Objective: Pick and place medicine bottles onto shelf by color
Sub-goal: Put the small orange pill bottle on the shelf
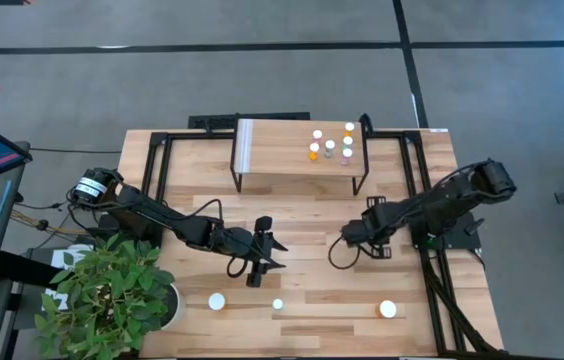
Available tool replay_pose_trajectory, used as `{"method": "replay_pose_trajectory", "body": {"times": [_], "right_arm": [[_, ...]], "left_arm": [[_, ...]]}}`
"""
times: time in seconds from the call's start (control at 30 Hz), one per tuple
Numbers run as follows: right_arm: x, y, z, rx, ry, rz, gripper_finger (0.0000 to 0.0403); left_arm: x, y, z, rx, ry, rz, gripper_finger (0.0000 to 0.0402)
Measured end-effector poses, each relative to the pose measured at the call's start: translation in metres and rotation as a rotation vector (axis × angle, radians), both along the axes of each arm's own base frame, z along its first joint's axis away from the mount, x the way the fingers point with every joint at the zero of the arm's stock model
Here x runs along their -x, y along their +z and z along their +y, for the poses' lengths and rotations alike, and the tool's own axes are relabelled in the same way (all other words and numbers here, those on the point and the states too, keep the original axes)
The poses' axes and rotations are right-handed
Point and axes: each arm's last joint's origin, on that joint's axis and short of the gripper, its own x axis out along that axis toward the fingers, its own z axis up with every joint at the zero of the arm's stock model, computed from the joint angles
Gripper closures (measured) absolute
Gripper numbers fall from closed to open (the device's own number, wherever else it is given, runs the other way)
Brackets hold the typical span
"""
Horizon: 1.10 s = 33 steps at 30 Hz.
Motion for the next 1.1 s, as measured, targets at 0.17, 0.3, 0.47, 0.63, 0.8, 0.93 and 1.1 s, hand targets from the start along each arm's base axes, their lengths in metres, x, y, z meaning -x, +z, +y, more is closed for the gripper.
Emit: {"method": "replay_pose_trajectory", "body": {"times": [0.17,0.3,0.47,0.63,0.8,0.93,1.1], "right_arm": [[-0.001,-0.003,-0.011,-0.031,0.072,0.064,0.0221],[-0.004,-0.006,-0.019,-0.05,0.085,0.087,0.022],[-0.008,-0.016,-0.026,-0.073,0.081,0.136,0.022],[-0.012,-0.031,-0.029,-0.093,0.082,0.202,0.0221],[-0.014,-0.039,-0.029,-0.09,0.072,0.235,0.0237],[-0.014,-0.038,-0.028,-0.09,0.058,0.221,0.0273],[-0.013,-0.022,-0.028,-0.096,0.018,0.125,0.0304]], "left_arm": [[0.0,-0.001,0.0,0.001,0.001,0.007,0.0207],[0.0,-0.001,0.0,0.002,0.002,0.007,0.0207],[0.0,-0.001,0.0,0.002,0.003,0.007,0.0207],[0.001,-0.001,0.0,0.003,0.003,0.013,0.0207],[0.001,-0.002,0.0,0.001,0.004,0.02,0.0207],[0.001,-0.002,0.0,0.001,0.004,0.02,0.0207],[0.001,-0.002,0.0,0.002,0.004,0.018,0.0207]]}}
